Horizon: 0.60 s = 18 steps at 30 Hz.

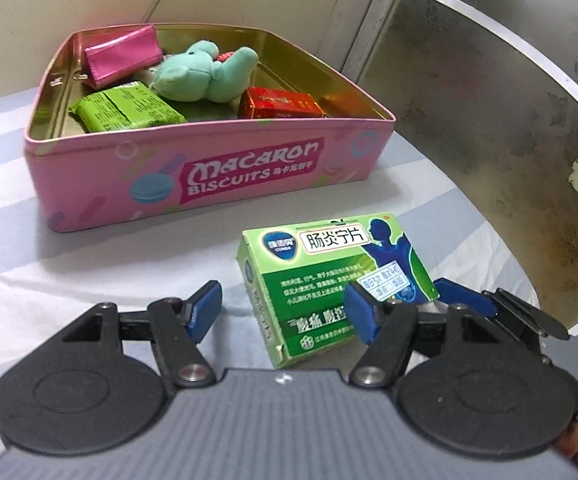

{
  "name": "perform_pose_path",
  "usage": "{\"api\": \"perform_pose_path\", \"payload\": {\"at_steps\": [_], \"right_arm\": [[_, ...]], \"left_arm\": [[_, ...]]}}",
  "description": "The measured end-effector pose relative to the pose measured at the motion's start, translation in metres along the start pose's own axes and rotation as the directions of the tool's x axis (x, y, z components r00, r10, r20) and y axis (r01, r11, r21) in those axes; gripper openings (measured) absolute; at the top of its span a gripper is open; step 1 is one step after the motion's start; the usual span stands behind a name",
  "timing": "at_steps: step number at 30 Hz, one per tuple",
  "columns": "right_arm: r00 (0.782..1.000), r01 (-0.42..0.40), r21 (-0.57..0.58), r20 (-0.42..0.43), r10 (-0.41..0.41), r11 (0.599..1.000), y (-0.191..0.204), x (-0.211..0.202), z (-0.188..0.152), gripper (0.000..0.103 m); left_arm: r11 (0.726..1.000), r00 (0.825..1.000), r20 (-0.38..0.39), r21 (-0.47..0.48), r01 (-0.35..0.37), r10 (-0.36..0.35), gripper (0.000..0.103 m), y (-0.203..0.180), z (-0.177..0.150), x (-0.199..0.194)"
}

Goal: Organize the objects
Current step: 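Grasp the green medicine box with both grippers and carry it toward the tin, then lower the medicine box into the pink tin and open both grippers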

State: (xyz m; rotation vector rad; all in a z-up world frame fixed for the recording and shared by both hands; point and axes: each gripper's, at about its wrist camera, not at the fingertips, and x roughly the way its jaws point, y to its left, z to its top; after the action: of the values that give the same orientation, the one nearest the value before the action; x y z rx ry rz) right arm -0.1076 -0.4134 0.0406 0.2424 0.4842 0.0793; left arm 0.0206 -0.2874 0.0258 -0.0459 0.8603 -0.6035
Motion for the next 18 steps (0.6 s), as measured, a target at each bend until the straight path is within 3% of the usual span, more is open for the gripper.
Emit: {"api": "perform_pose_path", "payload": {"at_steps": [4,8,12,18], "right_arm": [[0.999,0.015,-0.062,-0.042,-0.018,0.998,0.009,0.009,0.002,0.075],[0.997,0.031,-0.099,-0.066,-0.038,0.995,0.019,0.016,0.001,0.074],[1.000,0.002,-0.071,-0.016,-0.003,0.997,0.020,0.003,0.002,0.073],[0.992,-0.018,-0.097,0.121,0.030,0.995,0.030,-0.013,0.041,0.073]], "left_arm": [[0.998,0.999,-0.010,-0.022,0.052,-0.053,0.068,-0.004,-0.003,0.012],[0.999,0.999,0.023,0.007,0.045,-0.045,0.067,-0.009,-0.007,0.014],[0.997,0.996,0.046,-0.008,0.073,-0.073,0.066,-0.006,-0.003,-0.001],[0.997,0.983,0.169,0.037,0.066,-0.071,0.066,-0.013,0.028,-0.037]]}}
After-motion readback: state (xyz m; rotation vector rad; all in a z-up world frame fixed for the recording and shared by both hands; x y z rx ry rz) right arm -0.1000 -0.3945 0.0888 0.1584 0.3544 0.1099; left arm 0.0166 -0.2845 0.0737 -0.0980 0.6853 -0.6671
